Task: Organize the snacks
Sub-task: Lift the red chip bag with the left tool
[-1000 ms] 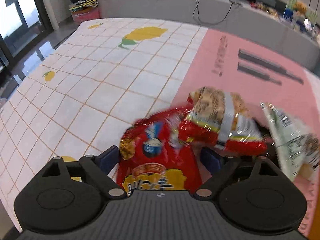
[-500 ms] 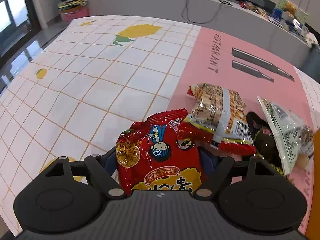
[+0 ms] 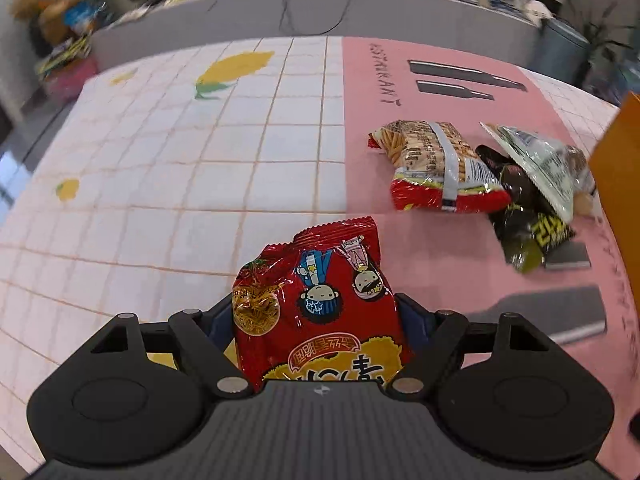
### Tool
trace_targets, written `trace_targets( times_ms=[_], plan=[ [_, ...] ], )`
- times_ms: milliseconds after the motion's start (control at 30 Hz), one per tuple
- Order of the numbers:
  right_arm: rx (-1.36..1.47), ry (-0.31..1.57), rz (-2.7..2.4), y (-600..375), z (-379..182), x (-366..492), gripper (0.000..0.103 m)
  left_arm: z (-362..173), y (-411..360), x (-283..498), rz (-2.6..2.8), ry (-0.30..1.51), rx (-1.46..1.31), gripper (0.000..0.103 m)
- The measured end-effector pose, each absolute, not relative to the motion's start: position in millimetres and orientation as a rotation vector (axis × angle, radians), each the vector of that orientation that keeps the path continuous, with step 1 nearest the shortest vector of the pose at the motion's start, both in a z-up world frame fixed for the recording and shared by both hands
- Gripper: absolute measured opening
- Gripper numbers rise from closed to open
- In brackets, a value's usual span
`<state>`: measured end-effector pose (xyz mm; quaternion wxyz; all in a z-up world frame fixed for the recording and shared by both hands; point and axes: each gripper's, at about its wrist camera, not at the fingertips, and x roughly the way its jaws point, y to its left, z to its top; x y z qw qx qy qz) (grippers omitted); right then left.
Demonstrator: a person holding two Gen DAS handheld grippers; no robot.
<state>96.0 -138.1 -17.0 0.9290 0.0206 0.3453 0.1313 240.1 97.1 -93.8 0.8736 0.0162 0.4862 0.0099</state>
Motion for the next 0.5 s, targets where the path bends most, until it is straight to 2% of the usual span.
trace_targets(
  times_ms=[333, 500],
  plan=[
    [0.191, 0.690, 0.353, -139.8, -17.6, 99.9, 0.078, -75.4, 120.8, 234.0, -0.008, 1.014, -0.050, 0.092],
    [0.177, 0.694, 0.335, -130.1, -17.3, 100.0, 0.079, -68.4, 126.8, 230.4, -0.006, 1.006, -0.064, 0.092]
  ],
)
